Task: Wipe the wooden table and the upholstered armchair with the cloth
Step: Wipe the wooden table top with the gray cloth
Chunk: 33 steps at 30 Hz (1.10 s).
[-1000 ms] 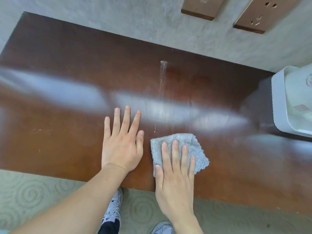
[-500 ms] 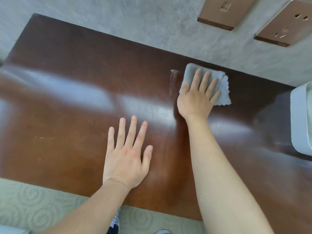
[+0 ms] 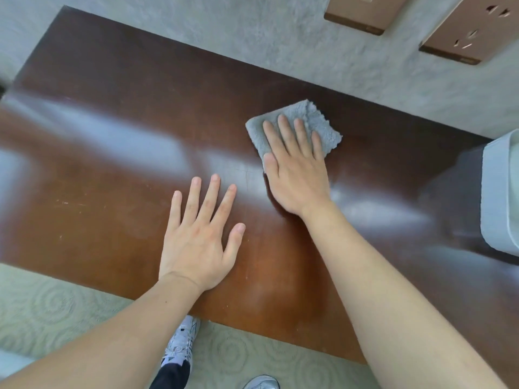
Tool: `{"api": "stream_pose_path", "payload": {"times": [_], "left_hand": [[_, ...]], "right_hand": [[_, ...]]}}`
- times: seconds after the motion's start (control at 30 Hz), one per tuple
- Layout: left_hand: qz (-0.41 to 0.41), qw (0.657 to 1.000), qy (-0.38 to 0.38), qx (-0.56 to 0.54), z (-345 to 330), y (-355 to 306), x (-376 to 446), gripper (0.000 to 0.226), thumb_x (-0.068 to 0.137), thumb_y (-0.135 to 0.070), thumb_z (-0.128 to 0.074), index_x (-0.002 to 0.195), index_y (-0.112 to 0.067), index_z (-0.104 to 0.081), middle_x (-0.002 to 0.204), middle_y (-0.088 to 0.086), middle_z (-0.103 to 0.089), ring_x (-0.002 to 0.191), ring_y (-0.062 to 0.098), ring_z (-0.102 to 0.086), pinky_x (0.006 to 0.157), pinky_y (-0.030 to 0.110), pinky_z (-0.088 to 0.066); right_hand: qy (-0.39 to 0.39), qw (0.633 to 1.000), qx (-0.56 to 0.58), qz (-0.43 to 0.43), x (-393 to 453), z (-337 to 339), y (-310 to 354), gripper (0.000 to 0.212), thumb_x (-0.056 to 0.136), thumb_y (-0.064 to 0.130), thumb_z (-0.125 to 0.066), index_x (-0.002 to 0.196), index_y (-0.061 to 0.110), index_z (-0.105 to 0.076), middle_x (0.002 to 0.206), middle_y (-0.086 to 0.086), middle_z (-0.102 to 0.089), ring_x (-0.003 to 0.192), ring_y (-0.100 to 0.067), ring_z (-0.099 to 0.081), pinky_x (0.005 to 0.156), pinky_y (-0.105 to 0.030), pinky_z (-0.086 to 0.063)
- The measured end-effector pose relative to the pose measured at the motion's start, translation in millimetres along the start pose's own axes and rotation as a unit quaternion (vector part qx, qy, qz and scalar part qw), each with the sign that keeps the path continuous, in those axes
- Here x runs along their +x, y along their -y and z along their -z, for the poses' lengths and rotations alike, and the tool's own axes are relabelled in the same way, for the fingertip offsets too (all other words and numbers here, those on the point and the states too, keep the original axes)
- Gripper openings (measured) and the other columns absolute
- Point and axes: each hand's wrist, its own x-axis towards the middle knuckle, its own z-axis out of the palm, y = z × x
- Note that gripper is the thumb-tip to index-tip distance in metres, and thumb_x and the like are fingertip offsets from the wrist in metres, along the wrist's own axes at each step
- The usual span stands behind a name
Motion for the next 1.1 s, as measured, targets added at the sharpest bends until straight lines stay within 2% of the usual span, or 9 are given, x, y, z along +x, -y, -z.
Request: {"api": "stream_pose_path", "payload": {"times": [0.17,0.23,0.33,0.43,0.6,0.77,0.87,0.93,1.1], "left_hand": [[0.000,1.000,-0.003,-0.003,-1,0,0,0.065,0.103,-0.054,-0.018,0.161,-0.026,-0.018,0.169,0.006,-0.015,0.156,0.032,-0.009,0.123,0.056,-0.013],[0.001,1.000,-0.004,-0.006,-1,0,0,0.065,0.103,-0.054,-0.019,0.161,-0.025,-0.018,0.169,0.007,-0.015,0.156,0.032,-0.008,0.123,0.057,-0.013],[0.001,1.000,0.000,-0.005,1,-1,0,0.066,0.102,-0.054,-0.019,0.162,-0.025,-0.017,0.169,0.007,-0.014,0.156,0.033,-0.008,0.123,0.057,-0.013],[0.003,1.000,-0.002,-0.003,2,-1,0,0.066,0.102,-0.053,-0.020,0.162,-0.024,-0.017,0.169,0.007,-0.014,0.156,0.033,-0.008,0.123,0.058,-0.014],[-0.002,1.000,-0.011,-0.003,-1,0,0,0.066,0.102,-0.053,-0.022,0.161,-0.023,-0.019,0.169,0.008,-0.015,0.155,0.035,-0.010,0.122,0.059,-0.014],[-0.006,1.000,-0.007,0.000,-1,0,1,0.066,0.103,-0.053,-0.018,0.161,-0.022,-0.021,0.168,0.008,-0.016,0.155,0.036,-0.010,0.122,0.059,-0.015],[-0.003,1.000,-0.005,0.000,0,-1,0,0.066,0.102,-0.053,-0.020,0.161,-0.023,-0.022,0.168,0.008,-0.017,0.155,0.035,-0.011,0.122,0.058,-0.015],[0.001,1.000,-0.002,0.003,1,-2,0,0.067,0.101,-0.054,-0.021,0.160,-0.023,-0.023,0.168,0.007,-0.017,0.155,0.034,-0.011,0.123,0.058,-0.014],[0.001,1.000,-0.005,0.003,1,-2,1,0.066,0.102,-0.054,-0.022,0.161,-0.023,-0.022,0.168,0.007,-0.017,0.155,0.033,-0.010,0.123,0.057,-0.013]], "right_hand": [[0.004,0.998,0.027,-0.053,-93,-12,12,0.061,0.104,0.043,-0.020,0.159,0.024,-0.003,0.167,0.000,0.001,0.153,-0.021,0.011,0.124,-0.049,-0.002],[0.012,0.996,0.033,-0.078,-106,-15,14,0.064,0.104,0.045,-0.019,0.159,0.023,0.002,0.167,0.001,0.006,0.153,-0.018,0.014,0.124,-0.048,0.000],[0.005,0.988,0.039,-0.151,-81,-14,22,0.066,0.102,0.045,-0.019,0.159,0.019,0.002,0.167,0.000,0.006,0.153,-0.021,0.012,0.124,-0.049,0.001],[-0.001,0.980,0.049,-0.190,-22,-9,26,0.066,0.102,0.041,-0.018,0.159,0.016,0.002,0.167,-0.003,0.005,0.153,-0.025,0.012,0.123,-0.052,0.002],[0.012,0.982,0.073,-0.176,76,1,27,0.064,0.102,0.038,-0.017,0.158,0.017,0.002,0.167,-0.002,0.008,0.152,-0.027,0.013,0.121,-0.054,0.007],[0.015,0.988,0.063,-0.140,108,4,51,0.061,0.102,0.035,-0.016,0.159,0.019,0.002,0.167,0.000,0.007,0.152,-0.028,0.013,0.121,-0.055,0.008],[0.022,0.998,0.050,-0.040,91,1,57,0.060,0.103,0.035,-0.018,0.159,0.022,-0.001,0.167,0.002,0.003,0.153,-0.026,0.011,0.122,-0.053,0.006],[0.007,0.999,0.045,-0.003,66,-2,52,0.059,0.104,0.038,-0.021,0.159,0.024,-0.005,0.167,0.003,-0.001,0.153,-0.024,0.007,0.123,-0.050,0.004],[-0.015,0.994,0.055,-0.090,-24,-9,25,0.061,0.103,0.043,-0.020,0.159,0.024,-0.007,0.167,0.001,-0.003,0.154,-0.024,0.005,0.124,-0.049,0.002]]}}
